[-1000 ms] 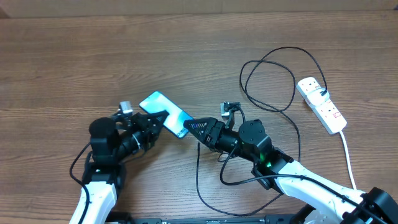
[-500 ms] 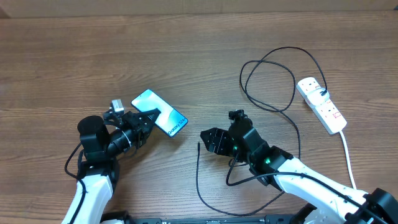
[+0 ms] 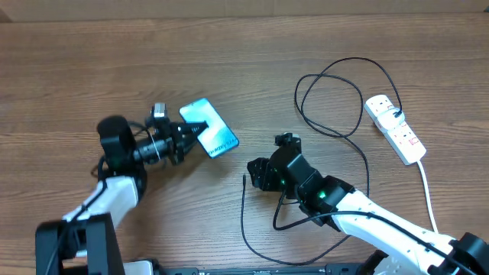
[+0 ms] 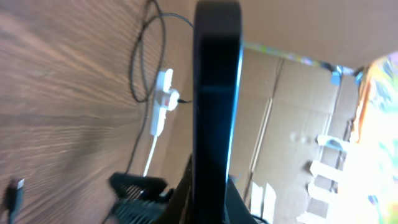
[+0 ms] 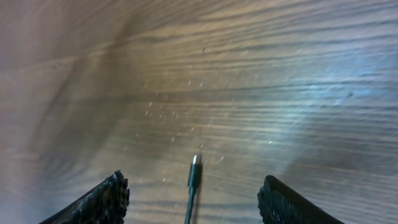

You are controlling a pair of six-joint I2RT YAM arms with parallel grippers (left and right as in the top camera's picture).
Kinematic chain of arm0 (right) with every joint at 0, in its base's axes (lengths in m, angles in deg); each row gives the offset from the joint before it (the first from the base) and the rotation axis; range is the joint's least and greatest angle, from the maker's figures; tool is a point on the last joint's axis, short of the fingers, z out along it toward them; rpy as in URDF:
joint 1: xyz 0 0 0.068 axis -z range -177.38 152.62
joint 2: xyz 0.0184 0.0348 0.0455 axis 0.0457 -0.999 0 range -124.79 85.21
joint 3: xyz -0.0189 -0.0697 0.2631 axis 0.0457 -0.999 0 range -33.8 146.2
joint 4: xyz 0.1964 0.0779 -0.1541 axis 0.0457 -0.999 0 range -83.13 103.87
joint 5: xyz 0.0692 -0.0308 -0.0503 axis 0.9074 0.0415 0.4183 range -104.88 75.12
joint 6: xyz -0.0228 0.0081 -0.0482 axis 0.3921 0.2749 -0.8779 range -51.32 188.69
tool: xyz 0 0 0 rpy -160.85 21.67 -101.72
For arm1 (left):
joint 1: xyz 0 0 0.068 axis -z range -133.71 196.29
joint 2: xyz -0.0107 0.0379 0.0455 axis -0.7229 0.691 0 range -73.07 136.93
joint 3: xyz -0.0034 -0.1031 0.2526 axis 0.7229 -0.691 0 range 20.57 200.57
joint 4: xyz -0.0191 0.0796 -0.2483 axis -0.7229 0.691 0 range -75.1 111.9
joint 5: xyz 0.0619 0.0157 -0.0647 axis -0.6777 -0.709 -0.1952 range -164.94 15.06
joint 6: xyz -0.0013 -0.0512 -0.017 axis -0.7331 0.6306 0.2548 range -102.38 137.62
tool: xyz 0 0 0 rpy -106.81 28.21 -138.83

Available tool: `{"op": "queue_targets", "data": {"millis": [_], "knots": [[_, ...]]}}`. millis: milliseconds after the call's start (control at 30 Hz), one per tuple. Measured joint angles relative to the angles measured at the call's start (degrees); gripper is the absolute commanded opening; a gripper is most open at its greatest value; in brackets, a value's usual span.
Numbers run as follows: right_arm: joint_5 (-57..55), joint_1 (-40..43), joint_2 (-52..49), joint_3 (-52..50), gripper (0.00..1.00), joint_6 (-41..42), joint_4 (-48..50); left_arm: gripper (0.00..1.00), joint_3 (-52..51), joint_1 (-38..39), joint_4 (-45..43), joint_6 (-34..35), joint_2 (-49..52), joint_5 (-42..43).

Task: Plug charger to phone and switch on socket
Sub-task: 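Lower the right gripper and close it on the black cable's plug end, then lift the cable plug off the table with the right gripper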

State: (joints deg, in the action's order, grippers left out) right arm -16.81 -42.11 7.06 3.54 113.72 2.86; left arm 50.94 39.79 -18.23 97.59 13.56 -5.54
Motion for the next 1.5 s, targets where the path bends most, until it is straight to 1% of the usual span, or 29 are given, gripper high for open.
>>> {"op": "queue_targets", "data": {"millis": [167, 367, 500, 633, 800, 1000, 1067, 1133, 1267, 1400, 1467, 1500], "knots": [[0.0, -2.6, -2.6, 0.0, 0.66, 0.0, 0.4, 0.04, 7.1, 0.0, -0.4, 0.8, 3.0, 3.1], [0.0, -5.2, -6.5, 0.0, 0.65, 1.0, 3.1, 0.04, 9.2, 0.0, -0.6, 1.0, 3.1, 4.5], [-0.1, -6.1, -9.5, 0.0, 0.59, 1.5, 4.6, 0.04, 9.2, 0.0, -0.6, 1.1, 3.1, 5.3], [0.0, -6.3, -11.1, 0.0, 0.49, 2.6, 4.5, 0.04, 9.2, 0.0, -0.6, 1.1, 3.1, 5.9], [-0.3, -7.2, -11.5, 0.0, 0.48, 5.3, 3.6, 0.04, 9.2, 0.0, -0.6, 1.1, 3.1, 6.3], [-1.7, -9.8, -14.0, 0.7, 0.48, 7.5, 5.0, 0.04, 9.2, 0.0, -0.6, 1.1, 3.1, 6.9], [-2.0, -9.8, -15.6, 2.2, 0.42, 8.0, 5.4, 0.04, 9.2, 0.0, -0.6, 1.1, 3.1, 7.4], [-2.1, -9.8, -17.1, 3.7, 0.34, 8.4, 5.2, 0.04, 9.2, 0.0, -0.6, 1.1, 3.1, 8.0], [-1.9, -9.8, -20.2, 7.7, 0.18, 9.1, 1.7, 0.04, 9.2, 0.0, -0.6, 1.1, 3.1, 9.0], [-1.6, -9.8, -21.8, 10.6, 0.14, 9.2, -2.4, 0.04, 9.2, 0.0, -0.6, 1.1, 3.1, 9.7], [-1.3, -9.8, -21.8, 10.9, 0.13, 10.1, -3.6, 0.04, 9.2, 0.0, -0.6, 1.1, 3.1, 10.1], [-1.2, -9.8, -21.8, 11.0, 0.16, 10.6, -4.0, 0.04, 9.2, 0.0, -0.6, 1.1, 3.1, 10.4]]}}
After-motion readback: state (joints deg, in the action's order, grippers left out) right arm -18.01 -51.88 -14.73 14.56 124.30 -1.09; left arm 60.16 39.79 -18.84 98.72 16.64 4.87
